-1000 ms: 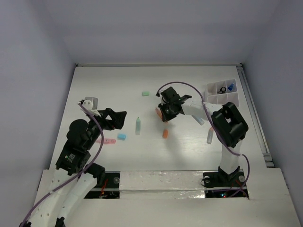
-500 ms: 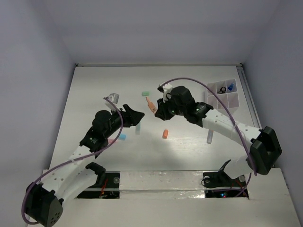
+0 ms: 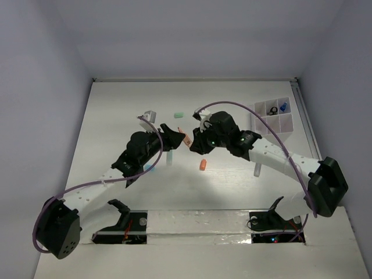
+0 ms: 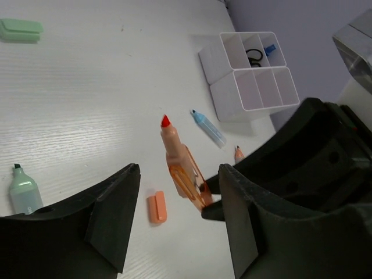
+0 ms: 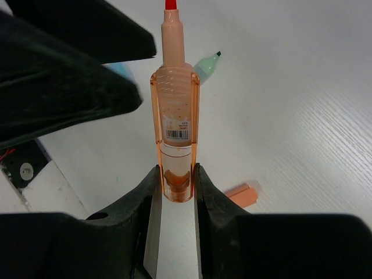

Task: Sort the stationery into containers
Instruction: Close the pen cap on the pen.

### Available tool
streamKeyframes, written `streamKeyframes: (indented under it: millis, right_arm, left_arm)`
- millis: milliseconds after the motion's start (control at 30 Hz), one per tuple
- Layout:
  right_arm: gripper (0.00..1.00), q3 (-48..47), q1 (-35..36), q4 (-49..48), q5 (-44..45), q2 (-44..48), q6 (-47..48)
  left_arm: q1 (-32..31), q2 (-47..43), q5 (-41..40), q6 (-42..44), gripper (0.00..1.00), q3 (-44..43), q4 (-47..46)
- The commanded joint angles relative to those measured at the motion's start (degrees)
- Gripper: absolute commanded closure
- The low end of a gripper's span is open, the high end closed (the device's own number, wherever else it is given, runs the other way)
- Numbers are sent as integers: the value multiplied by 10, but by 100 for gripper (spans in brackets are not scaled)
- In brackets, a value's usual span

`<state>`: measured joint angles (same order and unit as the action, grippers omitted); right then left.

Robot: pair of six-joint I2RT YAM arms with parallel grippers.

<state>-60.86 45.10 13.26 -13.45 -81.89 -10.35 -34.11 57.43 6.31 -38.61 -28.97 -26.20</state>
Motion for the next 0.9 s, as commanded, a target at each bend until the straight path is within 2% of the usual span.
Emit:
streamKeyframes:
  millis: [0, 233, 367, 400, 467, 733, 867]
  right_arm:
    - [96, 0, 11, -28, -22, 23, -2]
    - [96, 0, 29, -28, -35, 18, -2]
    - [96, 0, 34, -26, -35, 13, -3]
    - [96, 0, 34, -25, -35, 13, -3]
    - [96, -2, 34, -16, -27, 11, -4]
    - [98, -12, 34, 46, 33, 42, -6]
    - [100, -26, 34, 82, 19, 59, -2]
  left_arm:
    - [-5, 11, -44, 18, 50, -33, -50]
    - [-10, 51, -55, 37, 58, -47, -66]
    - [-17, 58, -58, 46, 75, -48, -71]
    - [-17, 58, -66, 49, 85, -49, -67]
    - [-22, 55, -90, 62, 99, -54, -49]
    - [-38, 28, -160, 132, 100, -61, 18]
    - [-44, 15, -208, 158, 100, -55, 43]
